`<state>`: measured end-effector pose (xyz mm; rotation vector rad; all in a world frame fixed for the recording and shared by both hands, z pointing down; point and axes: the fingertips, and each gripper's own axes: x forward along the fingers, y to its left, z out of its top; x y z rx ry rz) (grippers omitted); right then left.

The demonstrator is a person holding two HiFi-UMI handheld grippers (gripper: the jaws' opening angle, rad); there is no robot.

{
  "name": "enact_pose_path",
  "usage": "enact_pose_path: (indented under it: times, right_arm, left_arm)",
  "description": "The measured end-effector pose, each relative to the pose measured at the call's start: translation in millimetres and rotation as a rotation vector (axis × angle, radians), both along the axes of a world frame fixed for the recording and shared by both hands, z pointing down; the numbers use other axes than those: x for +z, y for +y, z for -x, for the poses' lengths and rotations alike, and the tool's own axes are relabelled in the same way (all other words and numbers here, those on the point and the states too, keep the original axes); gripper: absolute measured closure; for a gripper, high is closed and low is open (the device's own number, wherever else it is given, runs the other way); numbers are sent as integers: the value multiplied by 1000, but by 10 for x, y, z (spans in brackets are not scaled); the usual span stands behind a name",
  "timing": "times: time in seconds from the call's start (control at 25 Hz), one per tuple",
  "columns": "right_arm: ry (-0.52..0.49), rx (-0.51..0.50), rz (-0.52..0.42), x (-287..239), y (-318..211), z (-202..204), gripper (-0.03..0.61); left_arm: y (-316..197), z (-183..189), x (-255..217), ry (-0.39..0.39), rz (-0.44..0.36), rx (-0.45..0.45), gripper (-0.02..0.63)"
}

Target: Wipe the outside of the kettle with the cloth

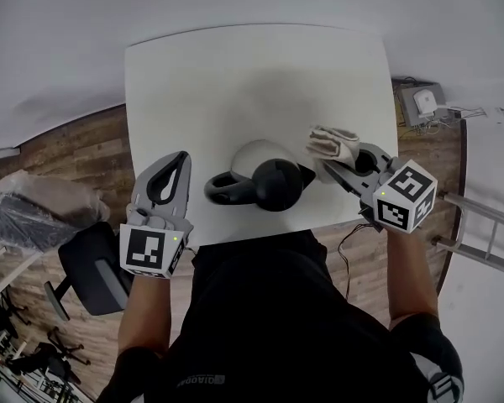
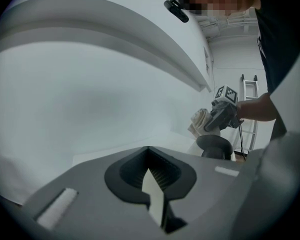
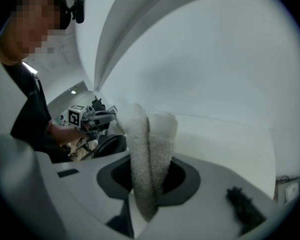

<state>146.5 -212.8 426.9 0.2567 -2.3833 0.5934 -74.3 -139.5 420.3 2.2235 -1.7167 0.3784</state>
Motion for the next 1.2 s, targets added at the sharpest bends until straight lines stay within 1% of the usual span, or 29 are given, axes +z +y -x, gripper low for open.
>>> enact_pose_path:
  times: [0.08,0.2,0.48,0.76,1.2]
  right_arm:
    - [30,-76,-29,-60,-3,119,488]
    - [81,-175,-53,-56,-25,295,488]
    - [207,-347,-48,206,-12,567,488]
    - [290,-477,-41,508,-43,769,488]
    - [392,-616,20,1068,-91,951,488]
  left_arm:
    - [17,0,-9,9,-6,2,607]
    - [49,4,24,36,20,-18,607]
    - [160,13,128,85,28,-35,607]
    - [286,51,244,114,39,-77,607]
    - [398,105,358,129,48,-125,607]
